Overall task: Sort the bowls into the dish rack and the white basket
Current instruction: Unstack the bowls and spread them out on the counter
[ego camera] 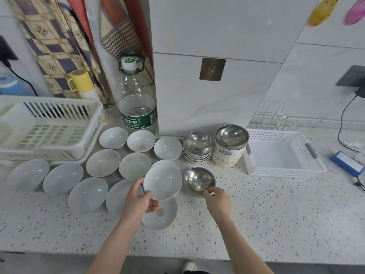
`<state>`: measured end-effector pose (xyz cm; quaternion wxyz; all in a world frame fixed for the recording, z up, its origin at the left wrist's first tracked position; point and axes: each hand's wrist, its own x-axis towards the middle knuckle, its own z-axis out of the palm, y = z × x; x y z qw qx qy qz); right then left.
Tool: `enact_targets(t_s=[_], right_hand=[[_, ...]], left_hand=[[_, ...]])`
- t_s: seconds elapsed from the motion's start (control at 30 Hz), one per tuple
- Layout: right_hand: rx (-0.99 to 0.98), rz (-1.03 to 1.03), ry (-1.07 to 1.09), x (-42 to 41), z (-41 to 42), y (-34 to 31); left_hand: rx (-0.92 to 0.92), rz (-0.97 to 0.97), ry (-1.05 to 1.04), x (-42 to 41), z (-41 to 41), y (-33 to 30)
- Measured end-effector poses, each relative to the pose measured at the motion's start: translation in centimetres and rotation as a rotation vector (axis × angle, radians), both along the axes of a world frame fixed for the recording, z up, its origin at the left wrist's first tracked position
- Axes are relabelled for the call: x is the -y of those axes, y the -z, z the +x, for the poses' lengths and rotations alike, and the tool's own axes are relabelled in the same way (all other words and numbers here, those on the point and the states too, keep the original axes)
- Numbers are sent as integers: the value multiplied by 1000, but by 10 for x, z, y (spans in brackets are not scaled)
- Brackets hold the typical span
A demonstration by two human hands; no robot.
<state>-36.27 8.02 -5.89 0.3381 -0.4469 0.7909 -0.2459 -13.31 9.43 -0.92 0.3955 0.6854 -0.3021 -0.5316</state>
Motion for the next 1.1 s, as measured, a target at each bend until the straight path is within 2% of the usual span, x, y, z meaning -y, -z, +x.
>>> enact_targets(t_s=[0.27, 0.4, 0.5, 0.6, 0.73, 0.87, 0.97, 1.1], right_hand=[[51, -1, -118, 11, 2, 12], [109, -18, -190, 6, -1, 9], [79, -40, -190, -1, -6, 2], [114, -92, -120, -17, -10, -7], [363, -74, -121, -46, -13, -19], [520, -70, -134, -71, -20, -22], [472, -24, -147, -76, -33, -20], [313, 86, -221, -76, -44, -14]], left_hand=[[22, 31, -99, -12, 8, 9], [25, 37, -95, -16, 5, 13], [37, 35, -73, -17, 1, 14], [57, 18, 22, -20, -5, 11], [72, 8, 216, -28, -25, 10], [79, -18, 338, -43, -51, 21], [90, -7, 402, -51, -61, 31], [132, -15, 491, -56, -68, 40]])
